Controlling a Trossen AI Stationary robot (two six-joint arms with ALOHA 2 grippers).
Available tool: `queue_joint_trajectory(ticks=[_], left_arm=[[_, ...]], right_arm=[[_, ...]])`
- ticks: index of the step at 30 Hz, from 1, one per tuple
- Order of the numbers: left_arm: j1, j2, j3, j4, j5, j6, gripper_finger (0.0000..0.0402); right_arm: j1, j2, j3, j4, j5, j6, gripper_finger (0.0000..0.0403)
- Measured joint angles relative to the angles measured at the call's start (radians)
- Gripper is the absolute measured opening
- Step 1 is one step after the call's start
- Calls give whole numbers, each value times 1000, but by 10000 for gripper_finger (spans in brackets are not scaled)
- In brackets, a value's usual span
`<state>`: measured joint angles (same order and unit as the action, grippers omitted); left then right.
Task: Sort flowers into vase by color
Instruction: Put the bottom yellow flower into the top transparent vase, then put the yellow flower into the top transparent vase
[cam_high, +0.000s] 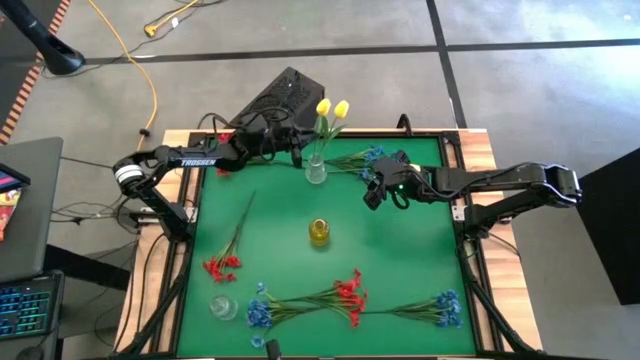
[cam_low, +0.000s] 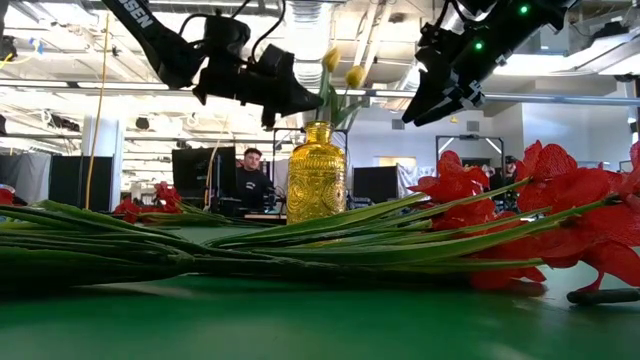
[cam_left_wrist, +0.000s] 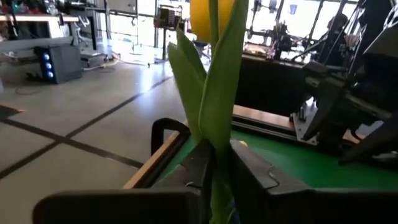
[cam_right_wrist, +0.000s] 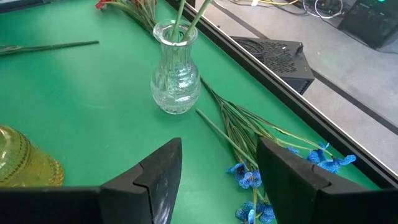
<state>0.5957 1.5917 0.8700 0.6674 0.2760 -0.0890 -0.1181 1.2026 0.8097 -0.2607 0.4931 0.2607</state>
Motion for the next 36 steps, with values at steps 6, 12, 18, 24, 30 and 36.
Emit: queue_joint_trajectory(ticks=[6,12,18,24,30,36], left_arm=[[-3,0,0,-6,60,44,87],[-3,0,0,-18,99,47,141],[-3,-33,0,-157,103,72,180],[-3,-99,0,-296,103,97,193],[-3,-170,0,-491,85,152,194],[-3,-223,0,-676,84,200,194]], right_arm=[[0,0,0,0,0,0,234],[0,0,0,-1,0,-1,234],[0,0,0,-16,0,0,234],[0,0,0,-16,-1,0,234],[0,0,0,-16,-1,0,234],[0,0,0,-44,-2,0,234]])
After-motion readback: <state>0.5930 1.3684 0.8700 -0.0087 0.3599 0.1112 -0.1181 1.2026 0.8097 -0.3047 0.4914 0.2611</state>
